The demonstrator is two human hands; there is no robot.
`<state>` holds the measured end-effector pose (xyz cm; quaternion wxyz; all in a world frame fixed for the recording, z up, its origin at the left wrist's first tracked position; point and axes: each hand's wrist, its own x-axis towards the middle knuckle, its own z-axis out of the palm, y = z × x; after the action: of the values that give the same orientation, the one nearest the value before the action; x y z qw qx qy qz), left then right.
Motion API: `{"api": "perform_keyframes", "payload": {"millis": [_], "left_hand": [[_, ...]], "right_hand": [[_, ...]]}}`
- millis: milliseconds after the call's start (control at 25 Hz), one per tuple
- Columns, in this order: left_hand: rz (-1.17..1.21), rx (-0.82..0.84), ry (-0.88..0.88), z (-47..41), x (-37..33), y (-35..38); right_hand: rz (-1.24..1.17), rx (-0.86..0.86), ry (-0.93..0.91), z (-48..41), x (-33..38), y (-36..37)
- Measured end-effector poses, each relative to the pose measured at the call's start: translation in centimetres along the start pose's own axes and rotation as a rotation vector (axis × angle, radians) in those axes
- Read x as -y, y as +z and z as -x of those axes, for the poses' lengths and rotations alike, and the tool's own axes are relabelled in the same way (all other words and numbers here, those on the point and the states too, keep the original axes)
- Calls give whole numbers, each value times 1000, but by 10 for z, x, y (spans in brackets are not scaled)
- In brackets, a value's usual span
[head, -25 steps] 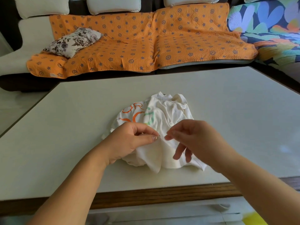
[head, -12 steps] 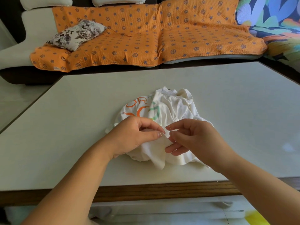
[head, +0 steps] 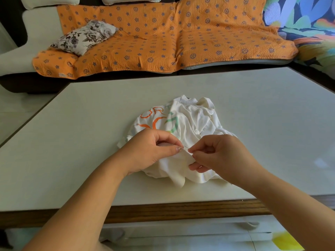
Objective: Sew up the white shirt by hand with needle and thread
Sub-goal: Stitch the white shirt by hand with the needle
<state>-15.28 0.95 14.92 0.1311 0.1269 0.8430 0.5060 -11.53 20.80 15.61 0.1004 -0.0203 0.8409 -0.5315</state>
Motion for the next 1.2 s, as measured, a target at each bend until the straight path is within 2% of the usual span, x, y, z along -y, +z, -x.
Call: {"api": "perform_keyframes", "payload": {"millis": [760, 1200], "left_hand": [[32, 25, -10, -1, 2, 0], [182, 95, -23, -2, 4, -1]], "right_hand": [[68, 50, 2, 0, 1, 0], [11, 126, -5, 1, 1, -5]]}}
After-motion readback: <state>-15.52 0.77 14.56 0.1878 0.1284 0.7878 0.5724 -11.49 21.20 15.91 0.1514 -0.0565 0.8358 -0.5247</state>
